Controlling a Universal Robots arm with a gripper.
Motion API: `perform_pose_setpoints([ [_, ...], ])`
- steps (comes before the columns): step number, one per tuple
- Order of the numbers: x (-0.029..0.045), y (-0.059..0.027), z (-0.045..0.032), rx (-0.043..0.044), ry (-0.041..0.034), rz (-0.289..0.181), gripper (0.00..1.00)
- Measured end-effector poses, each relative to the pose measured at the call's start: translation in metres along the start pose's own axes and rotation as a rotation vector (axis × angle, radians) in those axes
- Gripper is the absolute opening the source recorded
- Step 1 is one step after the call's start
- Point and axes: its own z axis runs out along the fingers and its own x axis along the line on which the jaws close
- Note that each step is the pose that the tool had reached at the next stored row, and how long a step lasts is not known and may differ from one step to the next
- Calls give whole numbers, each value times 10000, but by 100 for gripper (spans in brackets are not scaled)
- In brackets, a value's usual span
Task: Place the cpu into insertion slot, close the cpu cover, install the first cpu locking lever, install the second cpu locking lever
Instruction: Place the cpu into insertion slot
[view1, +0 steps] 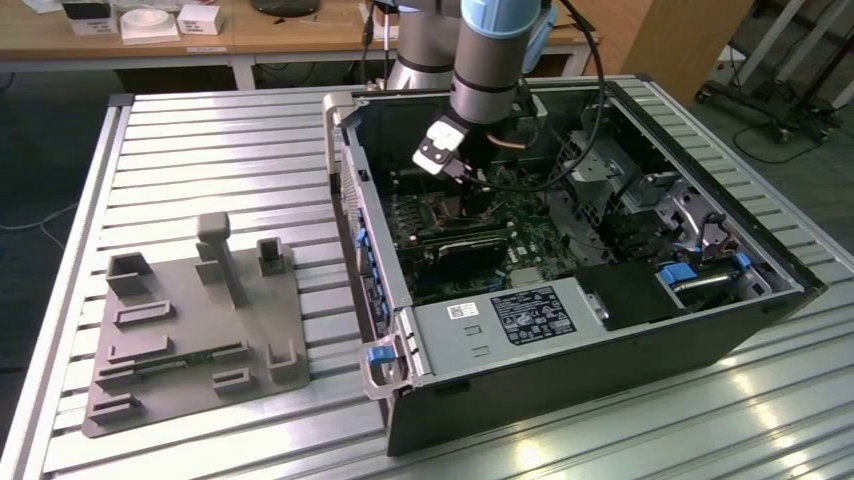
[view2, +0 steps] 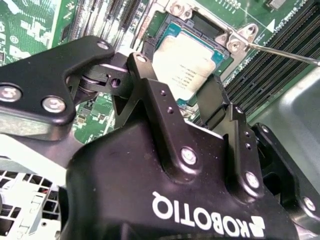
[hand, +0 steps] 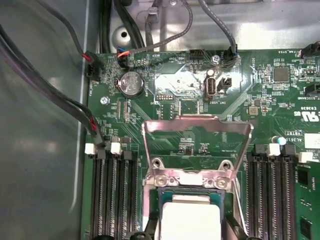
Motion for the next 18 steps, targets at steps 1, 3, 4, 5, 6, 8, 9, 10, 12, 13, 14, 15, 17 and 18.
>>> perform_pose_setpoints([
  [1,-5,0,0,2,-1,-45,61],
  [3,-12,1,0,2,0,-135,61],
  [4,-13,4,0,3,1,-158,61],
  [5,-13,8,1,4,0,-163,61],
  [6,-13,12,1,4,1,-164,61],
  [8,-14,21,2,3,1,-167,61],
  [9,-13,26,2,3,1,-169,61],
  [10,-13,30,2,3,1,-172,61],
  [12,-14,40,3,4,1,-178,61],
  [13,-14,41,3,4,1,-178,61],
  [14,-13,41,3,3,1,-177,61],
  [15,-13,41,2,4,1,-177,61],
  [17,-13,44,-8,5,-1,-178,61],
  [18,-13,47,-13,6,0,-180,61],
])
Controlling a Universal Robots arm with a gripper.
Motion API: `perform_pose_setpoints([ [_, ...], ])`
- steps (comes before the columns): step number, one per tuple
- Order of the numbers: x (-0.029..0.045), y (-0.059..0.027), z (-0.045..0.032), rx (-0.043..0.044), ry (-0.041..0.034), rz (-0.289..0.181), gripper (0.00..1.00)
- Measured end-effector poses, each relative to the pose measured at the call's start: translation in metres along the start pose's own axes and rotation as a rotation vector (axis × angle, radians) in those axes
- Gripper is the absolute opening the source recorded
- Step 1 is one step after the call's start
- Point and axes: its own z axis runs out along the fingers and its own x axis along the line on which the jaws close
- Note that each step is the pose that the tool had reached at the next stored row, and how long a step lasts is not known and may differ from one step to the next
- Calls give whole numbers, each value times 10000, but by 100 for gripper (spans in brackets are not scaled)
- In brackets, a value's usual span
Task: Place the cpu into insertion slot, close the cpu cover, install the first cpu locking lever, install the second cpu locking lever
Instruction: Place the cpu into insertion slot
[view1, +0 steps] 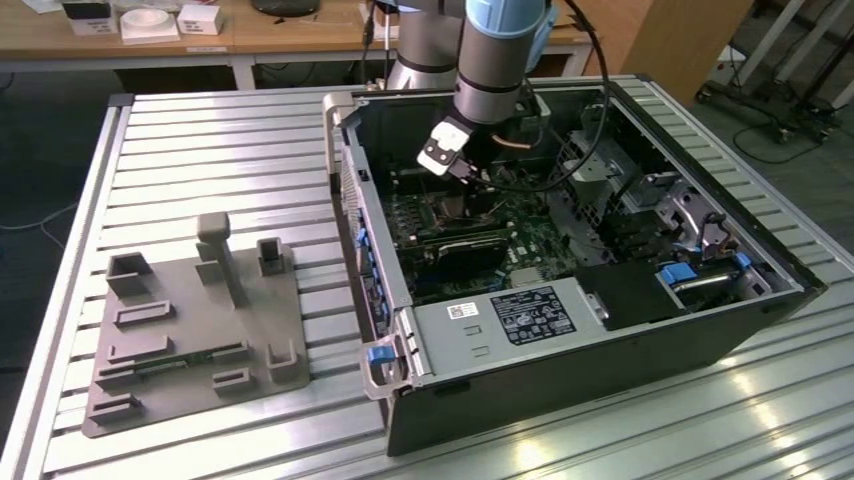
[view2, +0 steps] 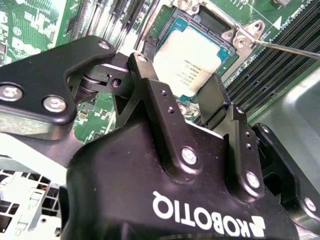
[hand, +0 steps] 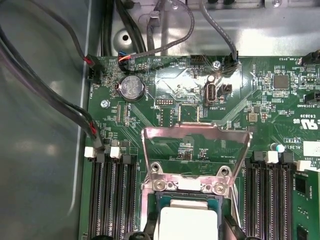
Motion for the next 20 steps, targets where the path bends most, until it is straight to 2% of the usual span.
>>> perform_pose_setpoints([
  [7,1,16,-69,34,2,3,61],
  [18,4,36,-264,136,0,4,61],
  [19,4,38,-277,148,0,5,59],
  [20,4,39,-288,157,2,6,53],
])
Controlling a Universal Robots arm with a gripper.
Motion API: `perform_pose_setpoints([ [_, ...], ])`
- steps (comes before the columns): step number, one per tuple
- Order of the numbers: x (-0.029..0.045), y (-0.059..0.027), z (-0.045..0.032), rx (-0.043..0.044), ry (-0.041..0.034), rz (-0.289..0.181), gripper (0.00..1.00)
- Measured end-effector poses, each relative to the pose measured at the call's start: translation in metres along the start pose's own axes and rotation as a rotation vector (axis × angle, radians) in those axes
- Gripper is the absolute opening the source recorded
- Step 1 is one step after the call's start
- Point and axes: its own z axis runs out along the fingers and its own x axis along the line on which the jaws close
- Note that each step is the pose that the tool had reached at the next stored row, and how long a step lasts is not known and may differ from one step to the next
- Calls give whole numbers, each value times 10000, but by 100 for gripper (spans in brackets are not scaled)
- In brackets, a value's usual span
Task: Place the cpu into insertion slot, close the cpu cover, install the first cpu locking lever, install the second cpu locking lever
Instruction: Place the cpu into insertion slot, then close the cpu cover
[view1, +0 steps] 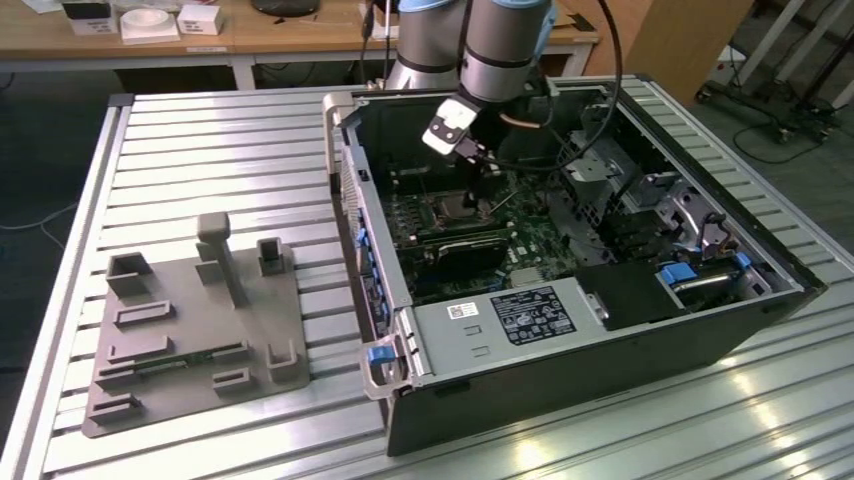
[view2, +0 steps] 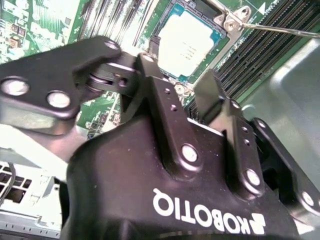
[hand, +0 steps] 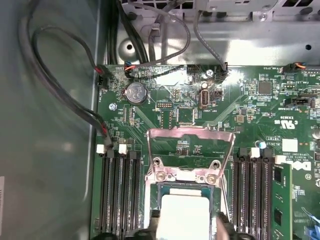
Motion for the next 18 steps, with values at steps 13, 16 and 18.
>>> perform_pose_setpoints([
  [13,0,1,-14,22,0,0,11],
  [16,0,1,-14,24,0,0,11],
  [18,0,1,-14,36,1,0,11],
])
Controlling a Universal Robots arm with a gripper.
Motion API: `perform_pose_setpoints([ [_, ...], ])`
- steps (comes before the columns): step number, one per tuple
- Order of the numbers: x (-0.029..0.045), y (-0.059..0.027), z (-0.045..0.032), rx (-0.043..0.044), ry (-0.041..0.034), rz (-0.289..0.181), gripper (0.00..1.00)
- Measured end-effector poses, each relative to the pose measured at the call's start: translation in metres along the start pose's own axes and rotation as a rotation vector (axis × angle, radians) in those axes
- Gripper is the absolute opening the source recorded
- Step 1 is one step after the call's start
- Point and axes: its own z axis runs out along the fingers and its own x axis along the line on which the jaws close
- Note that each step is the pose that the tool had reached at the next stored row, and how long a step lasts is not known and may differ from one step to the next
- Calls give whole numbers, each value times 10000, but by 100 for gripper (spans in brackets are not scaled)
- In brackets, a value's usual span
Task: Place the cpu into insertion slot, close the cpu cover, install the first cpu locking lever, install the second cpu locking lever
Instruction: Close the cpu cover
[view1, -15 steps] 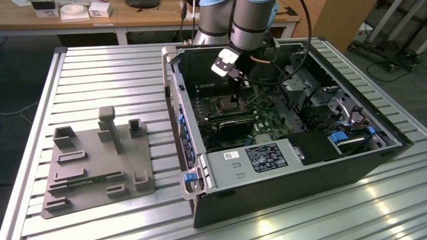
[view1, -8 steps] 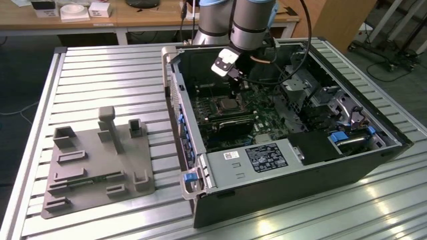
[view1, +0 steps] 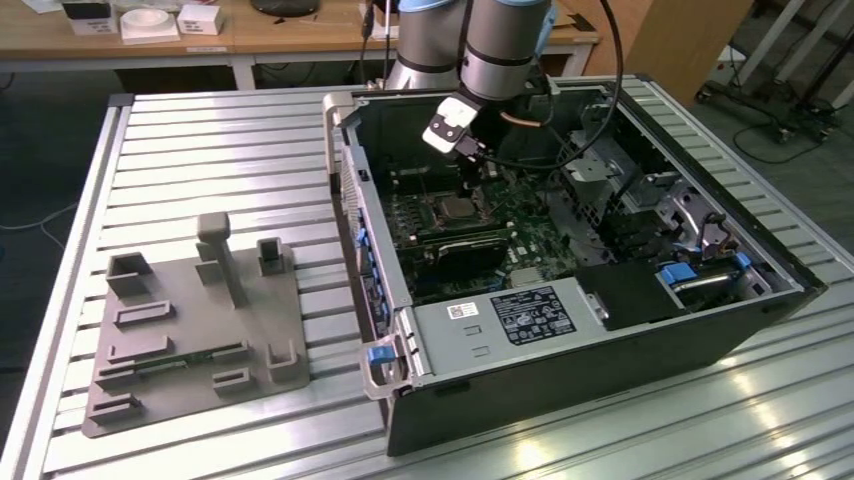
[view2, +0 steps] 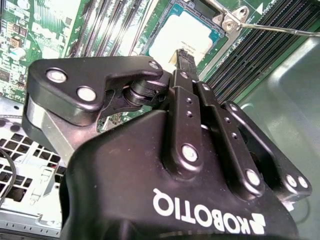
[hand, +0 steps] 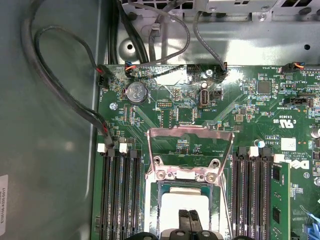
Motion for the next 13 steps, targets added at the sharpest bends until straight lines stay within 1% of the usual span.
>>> perform_pose_setpoints([
  [11,0,0,-2,5,-1,0,11],
  [13,0,1,-36,5,-1,0,11],
])
